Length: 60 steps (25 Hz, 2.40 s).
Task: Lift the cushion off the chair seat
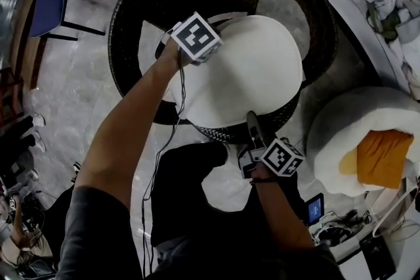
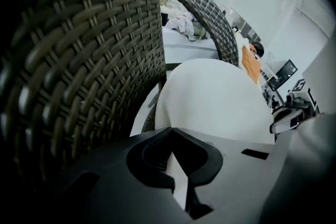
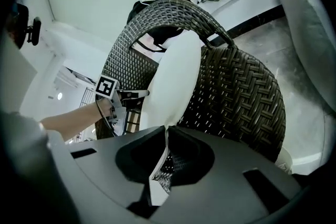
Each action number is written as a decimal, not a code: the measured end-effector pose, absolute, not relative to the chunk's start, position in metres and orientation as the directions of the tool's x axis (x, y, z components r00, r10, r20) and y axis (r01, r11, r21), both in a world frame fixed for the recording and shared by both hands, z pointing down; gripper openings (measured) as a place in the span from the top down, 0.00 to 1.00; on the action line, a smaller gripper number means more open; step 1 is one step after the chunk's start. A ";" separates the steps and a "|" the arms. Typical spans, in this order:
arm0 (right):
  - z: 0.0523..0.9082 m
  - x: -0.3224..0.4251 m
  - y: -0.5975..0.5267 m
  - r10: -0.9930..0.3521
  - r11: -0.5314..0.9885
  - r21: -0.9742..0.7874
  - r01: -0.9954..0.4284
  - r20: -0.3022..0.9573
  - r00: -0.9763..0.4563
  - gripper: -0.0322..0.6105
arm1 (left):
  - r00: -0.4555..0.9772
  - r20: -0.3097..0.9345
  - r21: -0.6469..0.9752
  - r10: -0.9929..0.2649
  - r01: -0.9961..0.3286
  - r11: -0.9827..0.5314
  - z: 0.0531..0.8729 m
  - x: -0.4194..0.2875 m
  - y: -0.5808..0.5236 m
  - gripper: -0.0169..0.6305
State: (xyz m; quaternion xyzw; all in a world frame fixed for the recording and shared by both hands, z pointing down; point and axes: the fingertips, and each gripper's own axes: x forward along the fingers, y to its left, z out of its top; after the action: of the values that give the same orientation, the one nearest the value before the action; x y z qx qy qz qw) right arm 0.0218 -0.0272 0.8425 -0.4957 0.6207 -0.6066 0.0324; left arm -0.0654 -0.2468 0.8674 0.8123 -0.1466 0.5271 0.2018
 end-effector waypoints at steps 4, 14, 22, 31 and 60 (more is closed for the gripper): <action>0.798 0.024 -0.029 -0.670 -0.199 -0.796 -0.571 0.536 -0.514 0.91 | 0.424 0.902 0.142 -0.079 -0.465 -0.874 0.810 -0.062 -0.250 0.97; 0.625 0.037 -0.063 -0.753 -0.032 -0.818 -0.575 0.397 -0.524 0.91 | 0.475 0.843 -0.003 -0.253 -0.467 -0.884 0.594 -0.048 -0.283 0.97; 0.494 0.036 -0.091 -0.805 0.101 -0.812 -0.575 0.273 -0.527 0.91 | 0.477 0.784 -0.153 -0.397 -0.472 -0.868 0.427 -0.049 -0.303 0.97; 0.367 0.025 -0.124 -0.835 0.227 -0.788 -0.573 0.145 -0.531 0.91 | 0.464 0.700 -0.306 -0.543 -0.493 -0.815 0.264 -0.065 -0.322 0.97; 0.045 0.024 -0.175 -0.800 0.570 -0.570 -0.592 -0.220 -0.559 0.91 | 0.385 0.346 -0.651 -0.855 -0.558 -0.515 -0.127 -0.087 -0.297 0.97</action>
State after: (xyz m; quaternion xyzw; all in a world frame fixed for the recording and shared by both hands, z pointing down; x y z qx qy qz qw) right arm 0.0244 -0.1750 0.0448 -0.4071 0.8545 -0.2218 0.2343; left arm -0.0873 -0.2971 -0.1265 0.8024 -0.4403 0.3370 -0.2208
